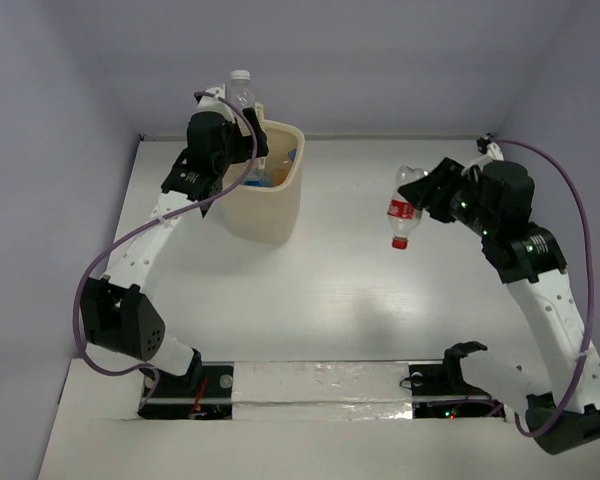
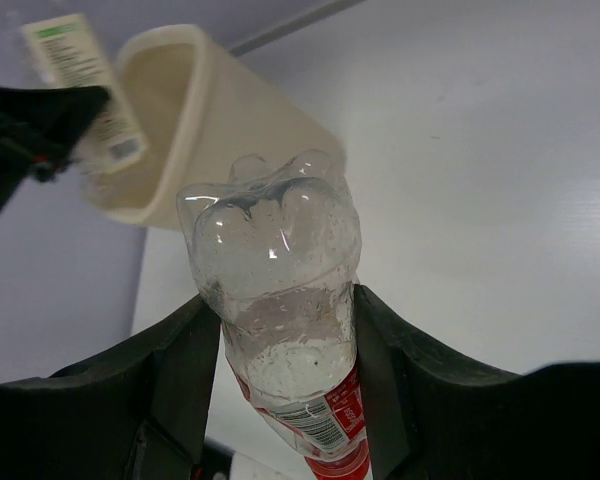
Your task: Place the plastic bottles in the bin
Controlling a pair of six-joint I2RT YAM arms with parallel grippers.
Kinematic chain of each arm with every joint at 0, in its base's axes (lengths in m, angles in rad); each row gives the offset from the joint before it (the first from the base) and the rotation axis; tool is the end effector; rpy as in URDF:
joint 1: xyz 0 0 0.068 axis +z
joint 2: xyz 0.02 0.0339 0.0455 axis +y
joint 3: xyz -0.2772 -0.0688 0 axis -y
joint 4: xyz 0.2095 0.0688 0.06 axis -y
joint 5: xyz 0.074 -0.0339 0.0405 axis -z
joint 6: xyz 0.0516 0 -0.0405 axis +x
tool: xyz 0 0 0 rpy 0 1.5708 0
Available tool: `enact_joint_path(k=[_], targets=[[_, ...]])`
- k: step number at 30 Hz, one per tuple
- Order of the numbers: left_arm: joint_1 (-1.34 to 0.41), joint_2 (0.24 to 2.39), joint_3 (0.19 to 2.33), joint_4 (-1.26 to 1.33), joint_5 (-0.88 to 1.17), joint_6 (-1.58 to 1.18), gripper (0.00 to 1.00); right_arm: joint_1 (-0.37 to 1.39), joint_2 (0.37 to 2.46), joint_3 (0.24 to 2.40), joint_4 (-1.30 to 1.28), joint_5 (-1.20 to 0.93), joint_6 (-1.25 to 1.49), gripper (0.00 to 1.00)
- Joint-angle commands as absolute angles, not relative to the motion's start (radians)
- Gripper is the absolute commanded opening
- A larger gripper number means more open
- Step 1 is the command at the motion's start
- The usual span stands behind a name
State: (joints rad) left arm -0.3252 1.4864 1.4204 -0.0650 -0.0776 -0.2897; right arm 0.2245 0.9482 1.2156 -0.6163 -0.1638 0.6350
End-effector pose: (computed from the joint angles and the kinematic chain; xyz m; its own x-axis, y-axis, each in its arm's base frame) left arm 0.3178 -0.1029 0.4194 -0.1888 -0.2369 -0.9530 0.2001 0.9408 -0.2735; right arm 0.1560 0.0443 0.4092 -0.4872 0.4890 -0.7235 -0.0994 0.7920 0.6023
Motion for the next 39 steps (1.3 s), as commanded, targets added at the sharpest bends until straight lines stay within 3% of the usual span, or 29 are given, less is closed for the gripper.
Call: enact_joint_path(k=[1, 4, 17, 22, 23, 26, 27, 30, 39], targets=[[-0.324, 1.391, 1.391, 0.087, -0.112, -0.304, 0.93, 0.369, 1.044, 1.394, -0.536, -0.083, 0.683, 0.45], [-0.324, 1.346, 1.391, 0.081, -0.114, -0.302, 0.99, 0.439, 1.159, 1.491, -0.502, -0.054, 0.681, 0.45], [-0.324, 1.023, 1.289, -0.047, -0.098, -0.439, 0.98, 0.646, 1.644, 1.976, -0.207, 0.044, 0.675, 0.46], [-0.324, 0.924, 1.213, -0.138, -0.089, -0.488, 0.97, 0.678, 1.882, 2.179, -0.225, 0.089, 0.655, 0.49], [-0.324, 0.911, 1.21, -0.153, -0.097, -0.488, 0.97, 0.69, 1.908, 2.222, -0.232, 0.092, 0.655, 0.51], [-0.324, 0.884, 1.215, -0.21, -0.121, -0.485, 0.98, 0.699, 1.982, 2.253, -0.242, 0.087, 0.66, 0.73], [-0.324, 0.877, 1.226, -0.224, -0.126, -0.477, 0.98, 0.699, 1.993, 2.281, -0.256, 0.089, 0.661, 0.87], [-0.324, 0.862, 1.249, -0.279, -0.17, -0.472, 0.99, 0.699, 1.97, 2.258, -0.253, 0.104, 0.658, 0.96], [-0.324, 0.838, 1.307, -0.347, -0.199, -0.48, 0.99, 0.699, 1.633, 2.016, -0.213, 0.216, 0.58, 0.88]])
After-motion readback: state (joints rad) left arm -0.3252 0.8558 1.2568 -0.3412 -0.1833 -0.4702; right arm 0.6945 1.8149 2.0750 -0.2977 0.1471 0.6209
